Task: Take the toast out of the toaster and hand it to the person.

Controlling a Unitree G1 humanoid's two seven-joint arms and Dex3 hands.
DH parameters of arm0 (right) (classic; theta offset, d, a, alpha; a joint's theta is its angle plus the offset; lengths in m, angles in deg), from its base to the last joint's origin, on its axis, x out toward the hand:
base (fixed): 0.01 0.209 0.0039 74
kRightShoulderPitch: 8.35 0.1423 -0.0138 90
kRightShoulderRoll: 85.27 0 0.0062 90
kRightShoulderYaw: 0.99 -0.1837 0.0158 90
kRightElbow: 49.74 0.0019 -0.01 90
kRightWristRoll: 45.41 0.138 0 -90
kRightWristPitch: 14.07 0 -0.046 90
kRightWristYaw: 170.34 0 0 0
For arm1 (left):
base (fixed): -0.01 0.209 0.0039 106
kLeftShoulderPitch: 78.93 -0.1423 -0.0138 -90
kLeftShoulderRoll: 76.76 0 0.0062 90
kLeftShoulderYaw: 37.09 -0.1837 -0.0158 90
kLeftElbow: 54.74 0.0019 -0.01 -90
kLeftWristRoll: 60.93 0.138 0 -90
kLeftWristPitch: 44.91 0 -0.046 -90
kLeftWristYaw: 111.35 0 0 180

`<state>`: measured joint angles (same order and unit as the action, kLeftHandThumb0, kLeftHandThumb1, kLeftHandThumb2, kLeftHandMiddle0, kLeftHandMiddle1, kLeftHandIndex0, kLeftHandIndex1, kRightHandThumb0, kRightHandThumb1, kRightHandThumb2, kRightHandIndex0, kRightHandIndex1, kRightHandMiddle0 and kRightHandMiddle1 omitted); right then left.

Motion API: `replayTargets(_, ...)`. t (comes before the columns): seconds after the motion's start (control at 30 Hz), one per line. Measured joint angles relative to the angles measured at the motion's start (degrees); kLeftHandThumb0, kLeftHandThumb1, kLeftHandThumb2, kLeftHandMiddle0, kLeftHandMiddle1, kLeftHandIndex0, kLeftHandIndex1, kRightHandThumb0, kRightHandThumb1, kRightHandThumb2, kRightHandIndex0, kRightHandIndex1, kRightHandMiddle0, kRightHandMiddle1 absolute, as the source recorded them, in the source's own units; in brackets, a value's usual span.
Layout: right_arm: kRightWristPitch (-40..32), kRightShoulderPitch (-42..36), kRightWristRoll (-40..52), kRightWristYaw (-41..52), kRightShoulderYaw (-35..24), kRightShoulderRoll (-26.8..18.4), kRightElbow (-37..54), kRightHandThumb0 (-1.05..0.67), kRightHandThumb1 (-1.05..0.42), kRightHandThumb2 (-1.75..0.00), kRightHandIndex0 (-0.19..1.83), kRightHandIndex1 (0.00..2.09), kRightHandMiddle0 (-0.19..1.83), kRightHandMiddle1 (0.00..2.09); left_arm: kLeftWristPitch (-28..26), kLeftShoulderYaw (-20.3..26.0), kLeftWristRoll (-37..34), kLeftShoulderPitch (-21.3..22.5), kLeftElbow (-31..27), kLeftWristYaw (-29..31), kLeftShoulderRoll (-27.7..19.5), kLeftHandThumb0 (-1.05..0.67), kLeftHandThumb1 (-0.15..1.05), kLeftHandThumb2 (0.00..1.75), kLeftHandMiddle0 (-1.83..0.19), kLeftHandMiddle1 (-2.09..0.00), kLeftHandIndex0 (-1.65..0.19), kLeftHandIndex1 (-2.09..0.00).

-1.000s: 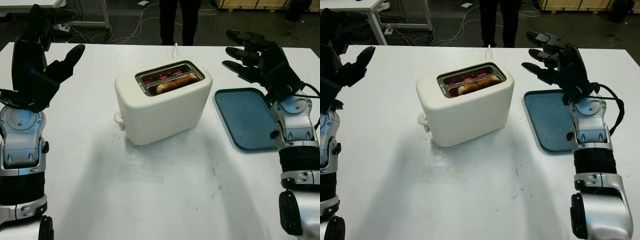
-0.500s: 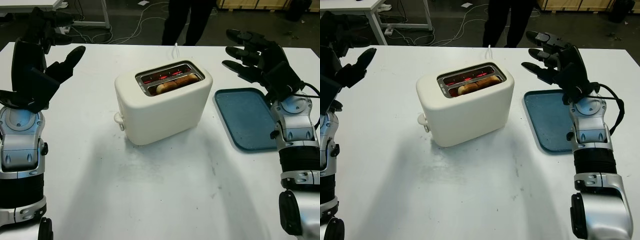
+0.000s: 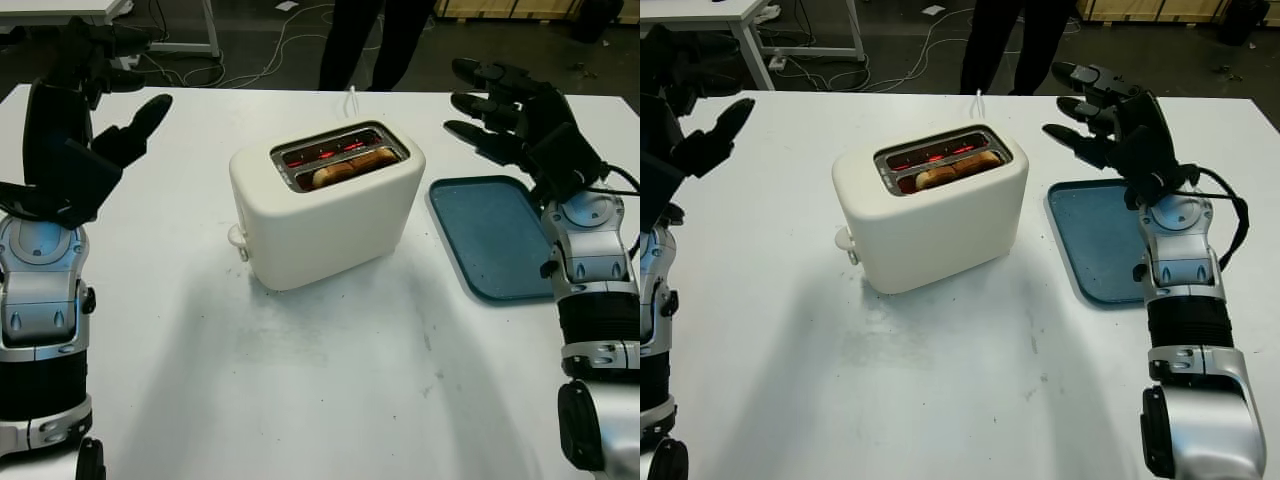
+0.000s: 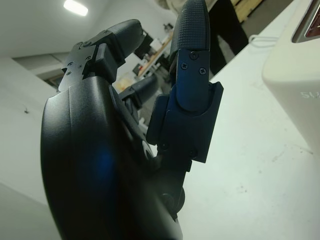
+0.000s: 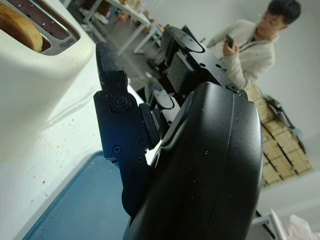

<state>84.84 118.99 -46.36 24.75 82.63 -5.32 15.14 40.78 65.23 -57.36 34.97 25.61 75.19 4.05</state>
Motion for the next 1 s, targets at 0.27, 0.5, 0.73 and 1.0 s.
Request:
replayTargets(0.27,-0.33,0.0,-0.06,-0.03,0.09,0.0,0.01,-0.41,-0.92,-0.04,0.58,0.0,0.56,0.0,-0.19,0.0,0.0,-0.17,-0.94,0.0,0.0,-0.68,0.92,0.17,-0.05,-1.25,-0.13,-0.99)
replayTargets(0.5,-0.33,0.0,-0.07,-0.03,0.19,0.0,0.02,-0.42,-0.92,-0.04,0.57,0.0,0.56,0.0,-0.18,0.0,0.01,-0.22,-0.94,0.0,0.0,-0.67,0.92,0.17,-0.05,-1.25,-0.13,-0.99)
replayTargets(0.73,-0.33,0.0,-0.07,-0.03,0.2,0.0,0.01,-0.43,-0.92,-0.04,0.58,0.0,0.56,0.0,-0.18,0.0,0.04,-0.22,-0.97,-0.01,0.0,-0.65,0.92,0.17,-0.06,-1.25,-0.14,-0.99)
replayTargets(1.0,-0.34,0.0,-0.25,-0.09,0.23,0.0,0.01,-0.42,-0.92,-0.03,0.59,0.01,0.57,0.01,-1.02,0.0,0.02,-0.28,-2.0,-0.01,0.01,-0.63,0.92,0.17,-0.05,-1.23,-0.13,-0.97)
